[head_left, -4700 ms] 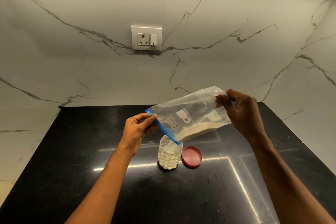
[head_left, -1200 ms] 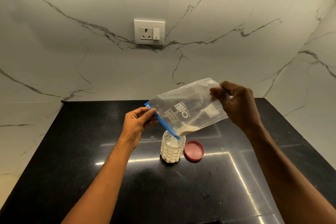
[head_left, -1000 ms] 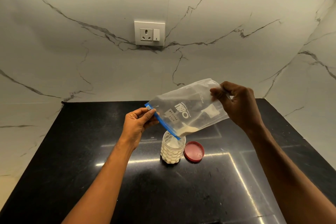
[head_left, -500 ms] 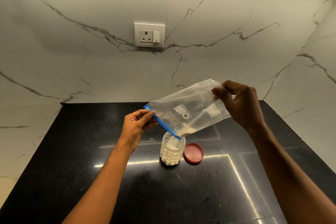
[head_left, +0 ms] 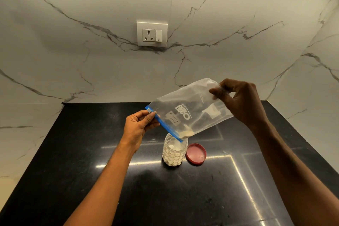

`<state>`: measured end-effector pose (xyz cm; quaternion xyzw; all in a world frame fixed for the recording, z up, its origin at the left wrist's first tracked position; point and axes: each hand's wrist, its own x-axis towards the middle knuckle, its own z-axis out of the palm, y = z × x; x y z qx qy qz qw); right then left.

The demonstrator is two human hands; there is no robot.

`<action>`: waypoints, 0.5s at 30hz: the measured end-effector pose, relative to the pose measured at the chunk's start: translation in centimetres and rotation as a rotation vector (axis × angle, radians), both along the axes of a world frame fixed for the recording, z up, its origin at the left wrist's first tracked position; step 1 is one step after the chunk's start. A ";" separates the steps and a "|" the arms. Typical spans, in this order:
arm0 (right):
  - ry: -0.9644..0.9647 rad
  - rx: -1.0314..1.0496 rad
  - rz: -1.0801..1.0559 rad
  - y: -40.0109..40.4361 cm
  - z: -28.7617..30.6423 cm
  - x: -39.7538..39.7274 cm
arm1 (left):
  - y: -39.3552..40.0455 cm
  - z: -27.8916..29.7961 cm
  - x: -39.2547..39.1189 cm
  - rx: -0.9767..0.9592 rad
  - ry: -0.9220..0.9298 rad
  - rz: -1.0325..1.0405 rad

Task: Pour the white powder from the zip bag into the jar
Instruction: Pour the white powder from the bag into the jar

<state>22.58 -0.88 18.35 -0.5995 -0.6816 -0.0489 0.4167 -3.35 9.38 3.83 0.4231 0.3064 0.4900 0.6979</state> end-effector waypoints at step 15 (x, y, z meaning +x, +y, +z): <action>0.037 0.047 -0.044 0.1 0.1 -0.3 | 0.4 0.4 0.0 -0.005 0.006 -0.002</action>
